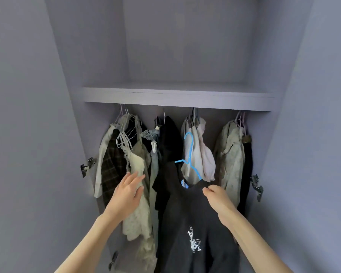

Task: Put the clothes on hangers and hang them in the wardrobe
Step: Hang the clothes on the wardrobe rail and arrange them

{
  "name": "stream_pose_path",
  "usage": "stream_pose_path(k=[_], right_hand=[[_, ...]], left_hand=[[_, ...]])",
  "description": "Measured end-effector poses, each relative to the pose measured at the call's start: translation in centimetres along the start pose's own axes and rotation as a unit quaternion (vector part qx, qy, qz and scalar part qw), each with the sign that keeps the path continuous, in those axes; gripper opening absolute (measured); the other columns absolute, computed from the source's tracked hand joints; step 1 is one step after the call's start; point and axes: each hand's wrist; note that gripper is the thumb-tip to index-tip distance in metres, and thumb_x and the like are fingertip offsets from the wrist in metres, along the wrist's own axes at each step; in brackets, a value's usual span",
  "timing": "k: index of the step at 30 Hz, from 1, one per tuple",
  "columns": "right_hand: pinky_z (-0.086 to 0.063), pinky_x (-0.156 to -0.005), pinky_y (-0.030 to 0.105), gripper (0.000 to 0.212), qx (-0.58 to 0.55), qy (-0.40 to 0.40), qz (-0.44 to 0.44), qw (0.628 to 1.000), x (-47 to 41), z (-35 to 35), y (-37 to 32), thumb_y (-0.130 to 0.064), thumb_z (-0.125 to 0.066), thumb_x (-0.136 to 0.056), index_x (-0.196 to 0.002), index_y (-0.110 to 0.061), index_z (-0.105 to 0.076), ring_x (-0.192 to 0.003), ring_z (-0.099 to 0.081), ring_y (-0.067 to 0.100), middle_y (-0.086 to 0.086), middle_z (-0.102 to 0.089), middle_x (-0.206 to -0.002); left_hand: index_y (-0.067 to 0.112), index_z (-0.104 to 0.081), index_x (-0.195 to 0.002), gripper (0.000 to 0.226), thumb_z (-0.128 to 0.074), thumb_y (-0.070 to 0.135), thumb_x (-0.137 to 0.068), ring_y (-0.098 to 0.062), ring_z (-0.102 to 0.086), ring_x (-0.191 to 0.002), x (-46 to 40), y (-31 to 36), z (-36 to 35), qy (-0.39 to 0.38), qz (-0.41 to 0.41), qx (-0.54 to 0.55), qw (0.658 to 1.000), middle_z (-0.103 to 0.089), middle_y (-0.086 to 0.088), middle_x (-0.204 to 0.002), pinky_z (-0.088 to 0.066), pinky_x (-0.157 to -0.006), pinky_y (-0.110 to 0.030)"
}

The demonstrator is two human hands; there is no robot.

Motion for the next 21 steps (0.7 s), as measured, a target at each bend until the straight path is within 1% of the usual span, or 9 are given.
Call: stream_pose_path(k=[4,7,8,10,13,17,21], right_hand=[[-0.021,-0.046,0.018,0.032,-0.012,-0.019,0.033,0.999,-2.3,-0.5,-1.1,-0.018,-0.041,-0.098,-0.069,-0.013,-0.029,-0.055,-0.024,0.009,-0.001,-0.026,-0.062],[-0.025,-0.053,0.021,0.027,0.003,-0.047,0.049,0.998,-4.1,-0.5,-1.6,-0.023,-0.041,-0.098,-0.075,-0.010,-0.038,-0.059,-0.030,0.009,-0.001,-0.031,-0.064],[-0.026,-0.054,0.021,0.027,0.015,-0.048,0.054,0.997,-4.7,-0.4,-1.6,-0.024,-0.042,-0.098,-0.075,-0.010,-0.040,-0.059,-0.032,0.009,-0.001,-0.032,-0.064],[-0.024,-0.051,0.019,0.031,0.047,-0.042,0.063,0.996,-5.7,-0.1,-1.3,-0.024,-0.043,-0.097,-0.068,-0.013,-0.038,-0.054,-0.031,0.007,-0.004,-0.032,-0.061],[-0.022,-0.048,0.018,0.036,0.095,-0.039,0.057,0.993,-6.8,-0.3,-0.2,-0.023,-0.045,-0.096,-0.063,-0.016,-0.034,-0.050,-0.028,0.005,-0.006,-0.030,-0.057],[-0.026,-0.048,0.016,0.037,0.123,-0.040,0.028,0.991,-7.1,-0.6,1.1,-0.025,-0.046,-0.096,-0.062,-0.019,-0.035,-0.045,-0.030,0.002,-0.009,-0.031,-0.055],[-0.029,-0.049,0.014,0.029,0.114,-0.016,0.017,0.993,-6.5,-0.4,1.3,-0.027,-0.045,-0.097,-0.069,-0.018,-0.044,-0.047,-0.033,0.001,-0.008,-0.036,-0.059]], left_hand=[[0.021,-0.031,-0.144,0.045,-0.036,0.024,-0.099,-0.022,-0.004,-0.144,-3.7,-0.3,-2.3,-0.012,-0.002,-0.021,1.000,-0.020,-0.003,-0.154,-0.015,-0.116,-0.038],[0.022,-0.027,-0.145,0.046,-0.033,0.026,-0.100,-0.022,-0.001,-0.144,-7.1,-1.2,-3.4,-0.026,0.001,-0.032,0.999,-0.015,-0.003,-0.155,-0.015,-0.116,-0.039],[0.022,-0.025,-0.146,0.046,-0.032,0.025,-0.100,-0.023,-0.001,-0.144,-8.5,-1.6,-3.8,-0.032,0.002,-0.041,0.999,-0.013,-0.002,-0.155,-0.015,-0.116,-0.039],[0.022,-0.023,-0.146,0.047,-0.032,0.025,-0.100,-0.023,0.000,-0.144,-11.5,-2.2,-4.6,-0.044,-0.002,-0.063,0.997,-0.010,-0.001,-0.156,-0.013,-0.114,-0.038],[0.021,-0.023,-0.146,0.047,-0.033,0.025,-0.100,-0.024,-0.002,-0.143,-16.6,-2.4,-6.1,-0.064,-0.045,-0.093,0.993,-0.009,-0.001,-0.156,-0.015,-0.113,-0.038],[0.021,-0.022,-0.146,0.048,-0.032,0.025,-0.100,-0.026,-0.001,-0.143,-22.5,-1.5,-8.2,-0.082,-0.124,-0.152,0.977,-0.007,-0.001,-0.156,-0.013,-0.113,-0.044],[0.032,-0.013,-0.148,0.051,-0.030,0.029,-0.100,-0.028,0.007,-0.143,-26.5,-1.6,-10.9,-0.146,-0.164,-0.174,0.960,0.001,0.001,-0.157,-0.006,-0.114,-0.049]])
Point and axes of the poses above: each hand's wrist, its own x-axis away from the middle knuckle, its own z-axis out of the back of the hand, y = z × x
